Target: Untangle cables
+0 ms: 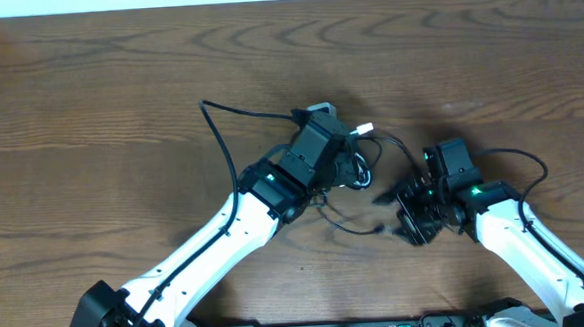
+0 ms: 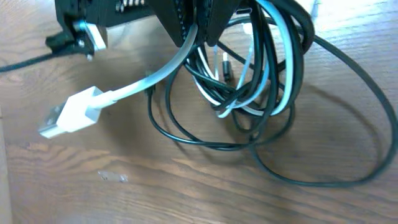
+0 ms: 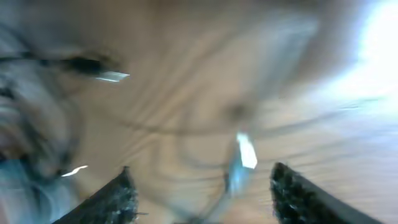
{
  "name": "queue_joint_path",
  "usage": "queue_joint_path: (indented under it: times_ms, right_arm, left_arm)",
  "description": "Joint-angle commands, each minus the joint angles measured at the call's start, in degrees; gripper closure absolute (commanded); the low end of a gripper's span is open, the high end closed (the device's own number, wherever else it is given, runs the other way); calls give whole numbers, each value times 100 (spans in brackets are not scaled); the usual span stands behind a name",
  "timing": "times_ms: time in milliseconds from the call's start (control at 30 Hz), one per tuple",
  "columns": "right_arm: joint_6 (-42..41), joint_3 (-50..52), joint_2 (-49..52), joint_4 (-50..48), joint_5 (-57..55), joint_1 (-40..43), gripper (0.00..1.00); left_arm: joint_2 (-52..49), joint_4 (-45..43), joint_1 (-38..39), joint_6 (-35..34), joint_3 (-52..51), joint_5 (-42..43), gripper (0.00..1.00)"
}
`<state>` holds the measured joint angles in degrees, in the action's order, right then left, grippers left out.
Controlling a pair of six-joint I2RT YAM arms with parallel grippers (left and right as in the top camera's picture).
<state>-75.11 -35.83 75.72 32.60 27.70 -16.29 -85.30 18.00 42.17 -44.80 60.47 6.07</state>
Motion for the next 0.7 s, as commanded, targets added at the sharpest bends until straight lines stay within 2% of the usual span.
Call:
queue_joint_path:
  times_ms: [0,133,300,400,667]
  right_arm:
    - [907,-4,35,219,-442,212,19]
    - [960,-4,24,92,-170,444,18]
    - [870,-4,24,-437,1156,793,24]
    - [503,-4,26,-719,1661,772,25]
    - [-798,-4,26,-1298,1416,382,31]
  left_arm:
    - [22,-4,-146,15,101,-31,92]
    - [22,-2,-155,13,101,-22,92]
    - [22,35,-155,-127,101,101,92]
    - [22,37,-155,-472,101,101,92]
    - [22,46,-149,-1591,101,103,92]
